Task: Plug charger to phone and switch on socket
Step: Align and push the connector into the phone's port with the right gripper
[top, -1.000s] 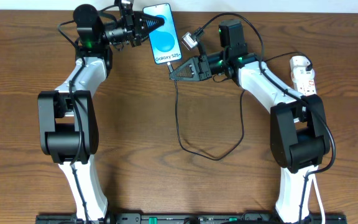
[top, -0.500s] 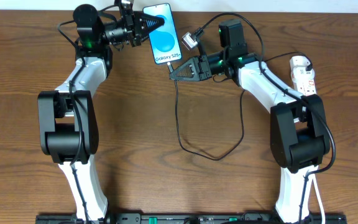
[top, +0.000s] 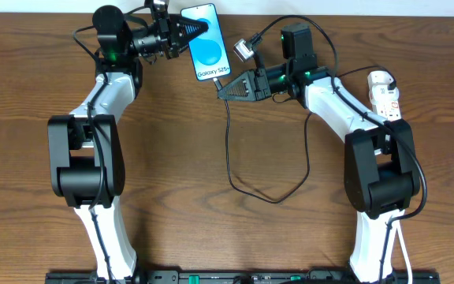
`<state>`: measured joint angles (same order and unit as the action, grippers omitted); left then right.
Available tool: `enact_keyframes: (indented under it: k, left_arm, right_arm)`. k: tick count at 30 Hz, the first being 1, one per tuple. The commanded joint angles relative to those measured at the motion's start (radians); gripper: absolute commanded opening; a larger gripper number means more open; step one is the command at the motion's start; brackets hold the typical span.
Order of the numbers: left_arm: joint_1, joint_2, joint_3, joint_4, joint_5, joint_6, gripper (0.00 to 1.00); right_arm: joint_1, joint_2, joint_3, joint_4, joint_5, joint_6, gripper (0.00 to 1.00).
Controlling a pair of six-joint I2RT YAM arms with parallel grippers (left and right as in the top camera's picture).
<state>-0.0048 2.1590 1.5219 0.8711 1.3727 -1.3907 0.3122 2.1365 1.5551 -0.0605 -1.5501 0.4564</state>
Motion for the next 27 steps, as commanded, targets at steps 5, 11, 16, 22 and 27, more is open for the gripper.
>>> enact_keyframes:
  k: [5, 11, 16, 22, 27]
  left_arm:
    - [-0.013, -0.036, 0.006, 0.01, 0.045, 0.016, 0.08]
    - [-0.013, -0.036, 0.006, 0.01, 0.044, 0.063, 0.07]
    - [-0.012, -0.036, 0.006, 0.01, 0.043, 0.095, 0.08]
    - [-0.007, -0.036, 0.006, 0.009, -0.041, 0.1, 0.07]
    - [-0.007, -0.036, 0.006, 0.0, -0.082, 0.1, 0.07]
  right_arm:
    - [0.024, 0.009, 0.002, 0.084, 0.022, 0.083, 0.01]
    - [0.024, 0.009, 0.002, 0.182, 0.055, 0.196, 0.01]
    - [0.023, 0.009, 0.002, 0.183, 0.058, 0.206, 0.01]
    - [0.023, 0.009, 0.002, 0.185, 0.112, 0.247, 0.01]
    - [0.024, 0.009, 0.002, 0.185, 0.145, 0.254, 0.01]
